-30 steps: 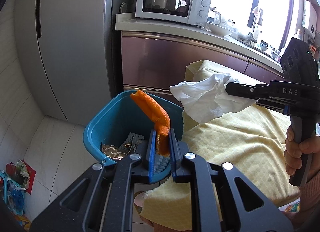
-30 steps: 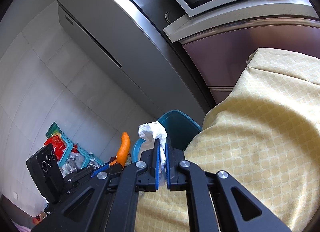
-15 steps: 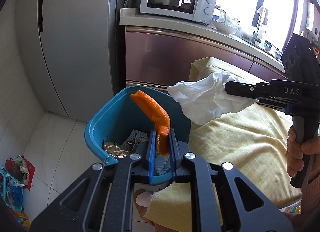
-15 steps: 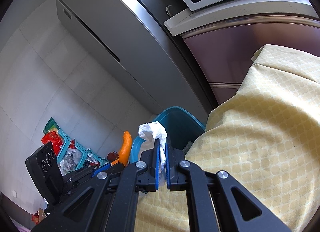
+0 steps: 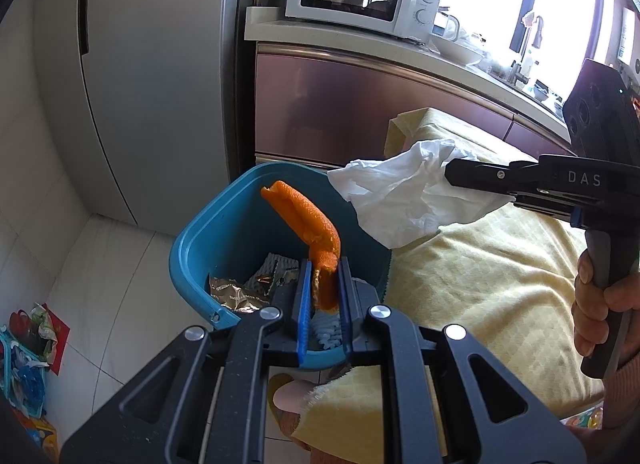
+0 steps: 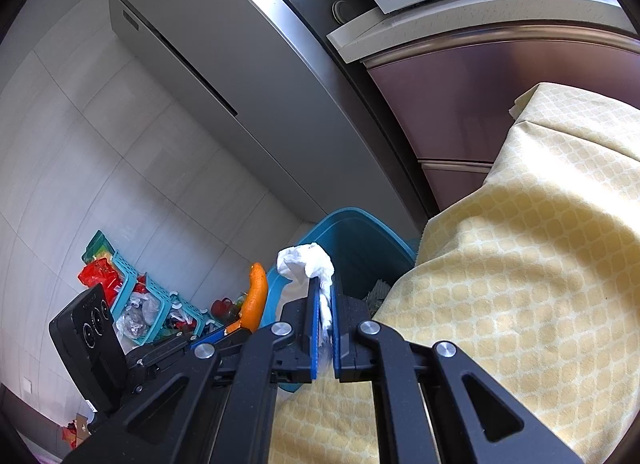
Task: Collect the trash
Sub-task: 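Lift the orange peel and tissue and carry both over the teal bin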
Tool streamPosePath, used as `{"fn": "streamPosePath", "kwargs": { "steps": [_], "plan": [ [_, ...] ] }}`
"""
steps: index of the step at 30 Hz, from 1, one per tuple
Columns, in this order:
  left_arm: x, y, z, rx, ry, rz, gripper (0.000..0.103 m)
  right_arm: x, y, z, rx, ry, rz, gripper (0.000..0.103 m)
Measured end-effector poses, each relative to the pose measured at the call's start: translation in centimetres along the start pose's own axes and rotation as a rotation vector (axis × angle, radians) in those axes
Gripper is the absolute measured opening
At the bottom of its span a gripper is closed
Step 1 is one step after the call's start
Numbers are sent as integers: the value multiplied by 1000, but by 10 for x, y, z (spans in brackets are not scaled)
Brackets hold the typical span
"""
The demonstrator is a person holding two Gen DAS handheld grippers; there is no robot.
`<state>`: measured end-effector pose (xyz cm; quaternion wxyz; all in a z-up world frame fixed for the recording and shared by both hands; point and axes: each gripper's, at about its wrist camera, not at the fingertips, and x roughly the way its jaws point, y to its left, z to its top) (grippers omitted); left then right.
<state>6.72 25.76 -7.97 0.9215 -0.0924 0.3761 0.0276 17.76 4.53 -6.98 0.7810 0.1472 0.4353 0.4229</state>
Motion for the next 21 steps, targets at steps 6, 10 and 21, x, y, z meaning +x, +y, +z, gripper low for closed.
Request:
{"fn": "streamPosePath", "kwargs": {
  "steps": [6,10,21],
  "plan": [
    [6,3,0,-9,11,2,13,6,2,2,-4,10,-8,4],
    [9,5,0,-15,18,4,13,10,4,2,-5,16,-14,4],
    [15,8,0,-24,32,10,13,26,6,3,-8,45,-33,5]
  ]
}}
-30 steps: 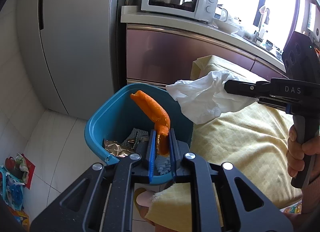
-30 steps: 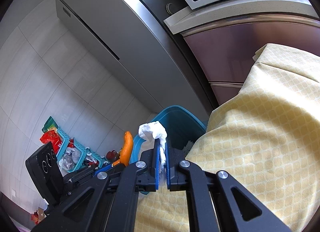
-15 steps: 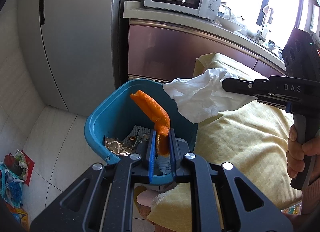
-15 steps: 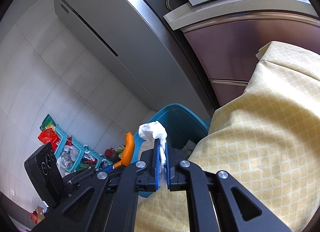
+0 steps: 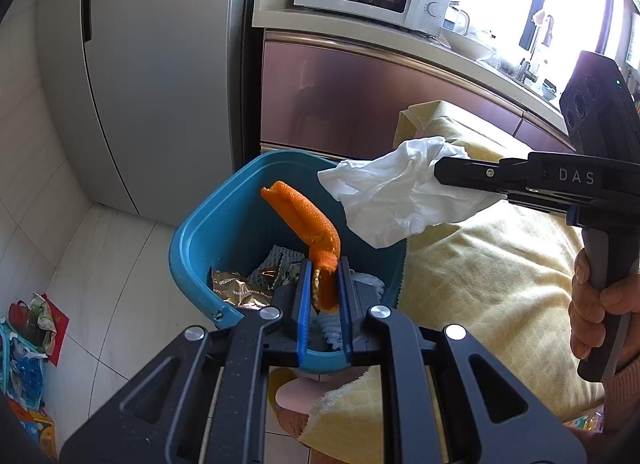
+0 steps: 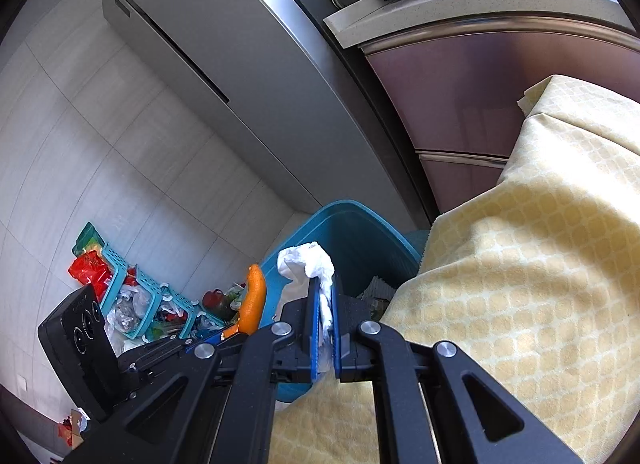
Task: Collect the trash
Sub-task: 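Lift the orange peel and tissue and carry both over the teal bin, then open both tools to drop the orange peel and tissue into the bin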
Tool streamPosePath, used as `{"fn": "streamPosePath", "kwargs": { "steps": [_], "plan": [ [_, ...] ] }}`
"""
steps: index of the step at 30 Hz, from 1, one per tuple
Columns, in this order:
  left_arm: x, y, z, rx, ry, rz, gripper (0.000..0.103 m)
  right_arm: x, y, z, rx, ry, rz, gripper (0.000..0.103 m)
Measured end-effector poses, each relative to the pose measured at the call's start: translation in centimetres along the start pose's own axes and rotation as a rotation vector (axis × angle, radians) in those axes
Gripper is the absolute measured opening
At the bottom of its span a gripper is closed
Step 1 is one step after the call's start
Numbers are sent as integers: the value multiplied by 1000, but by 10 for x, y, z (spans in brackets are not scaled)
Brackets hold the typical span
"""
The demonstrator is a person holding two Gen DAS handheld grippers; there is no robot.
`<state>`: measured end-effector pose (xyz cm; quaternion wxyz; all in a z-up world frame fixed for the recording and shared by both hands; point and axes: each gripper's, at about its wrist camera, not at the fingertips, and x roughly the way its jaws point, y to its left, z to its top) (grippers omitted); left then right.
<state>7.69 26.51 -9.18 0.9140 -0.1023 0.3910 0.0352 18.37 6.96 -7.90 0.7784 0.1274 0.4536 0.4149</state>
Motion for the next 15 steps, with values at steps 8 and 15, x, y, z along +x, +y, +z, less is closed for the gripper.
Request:
{"fn": "streamPosePath", "kwargs": {
  "steps": [8,15],
  "plan": [
    [6,0,1,-8,13,1,13,10,4,-2,-9,21,-13,5],
    [15,3,1,-23,27,-2,13,21,11,-2,-20,37,-28,6]
  ]
}}
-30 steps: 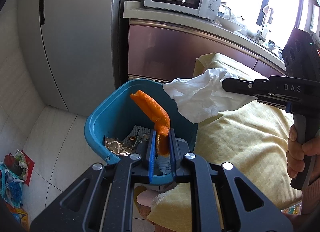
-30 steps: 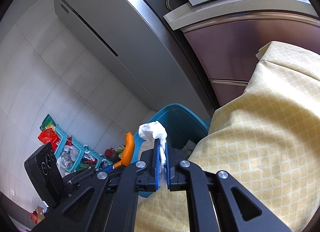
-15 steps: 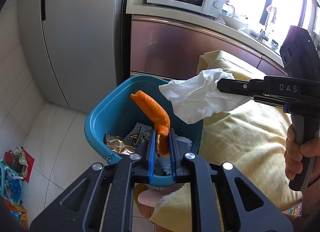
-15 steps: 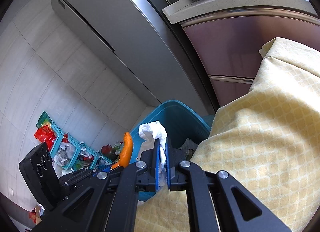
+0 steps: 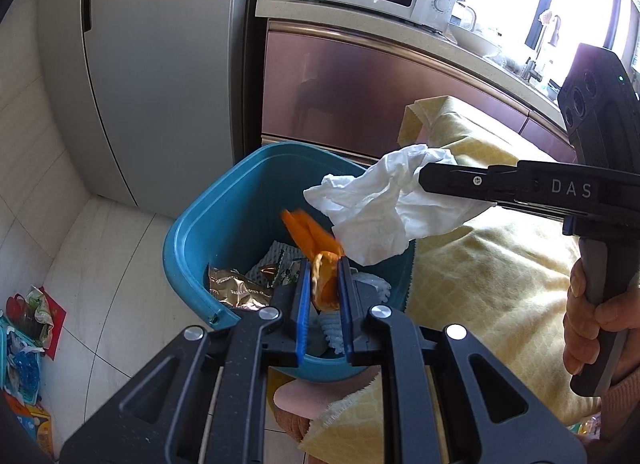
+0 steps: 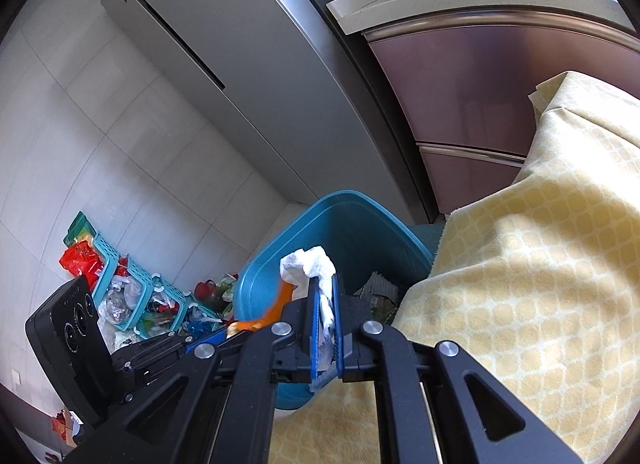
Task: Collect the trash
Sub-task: 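Open both tools to drop the orange peel and tissue into the bin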
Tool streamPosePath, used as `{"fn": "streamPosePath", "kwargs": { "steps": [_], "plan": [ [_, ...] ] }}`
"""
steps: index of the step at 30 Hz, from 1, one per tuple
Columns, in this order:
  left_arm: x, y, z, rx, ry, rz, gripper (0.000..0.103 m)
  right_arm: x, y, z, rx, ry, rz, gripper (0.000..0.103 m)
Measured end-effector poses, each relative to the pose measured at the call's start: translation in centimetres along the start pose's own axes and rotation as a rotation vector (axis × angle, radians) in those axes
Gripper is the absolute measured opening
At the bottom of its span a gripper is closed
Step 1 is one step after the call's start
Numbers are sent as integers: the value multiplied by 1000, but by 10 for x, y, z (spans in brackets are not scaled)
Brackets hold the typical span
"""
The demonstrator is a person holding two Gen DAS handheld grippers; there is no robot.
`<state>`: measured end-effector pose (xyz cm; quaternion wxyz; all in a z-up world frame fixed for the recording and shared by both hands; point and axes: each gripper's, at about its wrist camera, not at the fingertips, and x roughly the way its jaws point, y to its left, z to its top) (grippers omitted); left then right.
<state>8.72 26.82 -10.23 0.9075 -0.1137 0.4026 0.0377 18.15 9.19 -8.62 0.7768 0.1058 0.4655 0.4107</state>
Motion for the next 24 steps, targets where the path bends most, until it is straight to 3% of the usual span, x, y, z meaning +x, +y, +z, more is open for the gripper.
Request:
{"fn": "streamPosePath", "kwargs": {
  "steps": [7,13,14,19,20,23,24],
  "plan": [
    [12,6,4,-28,15,-8,13,9,3,-1,-5,11,-22,9],
    [15,7,4,-46,12,-12,16,12,3,-1,-6,11,-28,25],
    [14,8,3,-50,7,-12,21,11,3,-2,-8,7,-33,29],
    [-1,8,-1,-63,-34,-14,34,-3,1,-4,-15,-24,-26,31],
    [-7,7,-2,-61,-51,-11,43,-8,2,-5,-21,-33,-24,32],
    [-26,3,-4,-43,-105,-8,55,-29,3,-11,-49,-72,-30,46],
    [-32,0,-6,-36,-124,-8,65,-37,4,-14,-63,-87,-36,52]
  ]
}}
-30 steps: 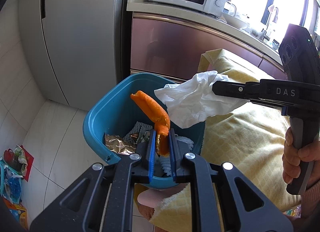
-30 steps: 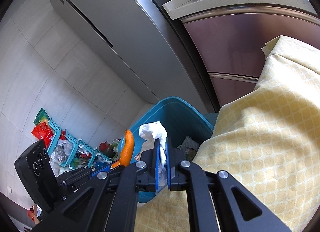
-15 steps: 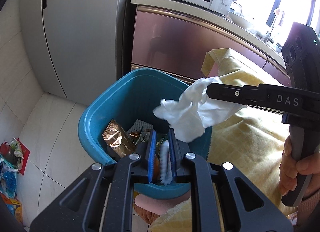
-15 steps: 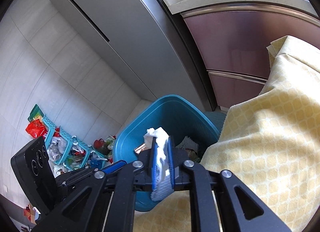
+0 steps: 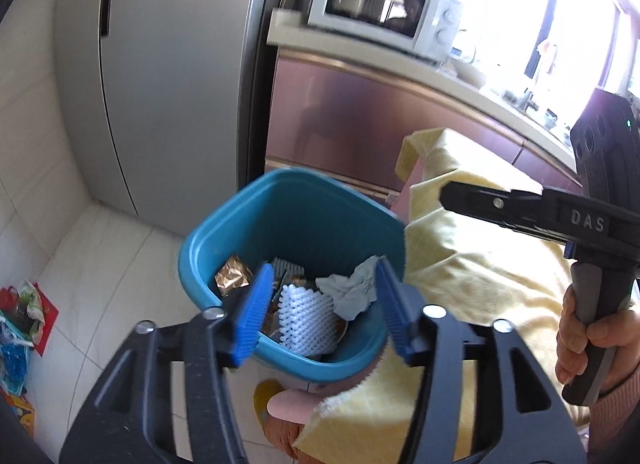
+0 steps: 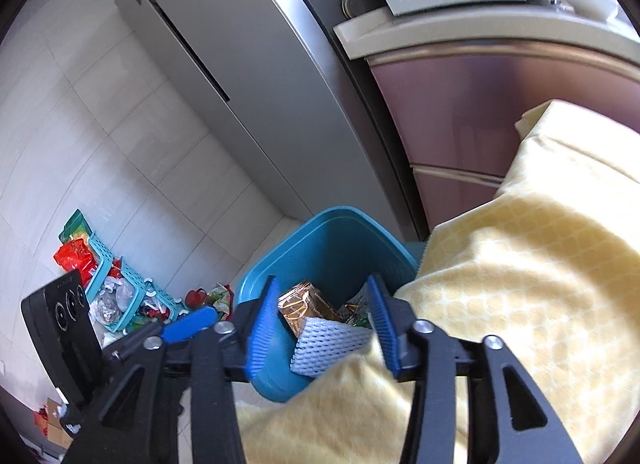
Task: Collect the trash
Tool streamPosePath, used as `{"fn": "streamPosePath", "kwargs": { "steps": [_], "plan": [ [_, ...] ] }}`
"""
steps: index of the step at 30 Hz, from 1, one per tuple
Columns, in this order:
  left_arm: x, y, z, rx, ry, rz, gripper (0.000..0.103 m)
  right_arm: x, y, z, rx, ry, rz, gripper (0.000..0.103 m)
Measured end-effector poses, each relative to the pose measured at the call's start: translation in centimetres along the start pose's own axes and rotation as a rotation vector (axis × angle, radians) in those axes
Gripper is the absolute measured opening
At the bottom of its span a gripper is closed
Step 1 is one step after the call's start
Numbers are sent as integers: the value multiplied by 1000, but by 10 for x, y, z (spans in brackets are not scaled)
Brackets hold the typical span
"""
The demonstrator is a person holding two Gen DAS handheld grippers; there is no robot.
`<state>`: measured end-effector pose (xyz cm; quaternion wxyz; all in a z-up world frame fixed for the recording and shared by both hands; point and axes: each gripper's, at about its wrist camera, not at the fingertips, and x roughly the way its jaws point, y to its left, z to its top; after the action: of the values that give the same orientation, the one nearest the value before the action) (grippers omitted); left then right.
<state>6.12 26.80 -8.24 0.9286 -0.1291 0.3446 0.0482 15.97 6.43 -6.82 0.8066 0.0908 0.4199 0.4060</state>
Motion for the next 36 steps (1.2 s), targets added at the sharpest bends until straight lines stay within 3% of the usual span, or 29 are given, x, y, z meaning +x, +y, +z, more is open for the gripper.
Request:
{"fn": "streamPosePath", "kwargs": {
  "steps": [5,11,25,36],
  "plan": [
    [-31,-17,-4,52,-103,2,96,-49,3,-16,-64,-105,-96,80],
    [-61,-47,-16,79,-194,9,97,-106,0,-44,-102,-240,-218,96],
    [-94,-122,-33,127,-316,-52,97,-209,-19,-115,-113,-524,-562,96],
    [-115,-167,-44,203,-428,-23,97,-247,-22,-150,-100,-622,-676,96]
  ]
}}
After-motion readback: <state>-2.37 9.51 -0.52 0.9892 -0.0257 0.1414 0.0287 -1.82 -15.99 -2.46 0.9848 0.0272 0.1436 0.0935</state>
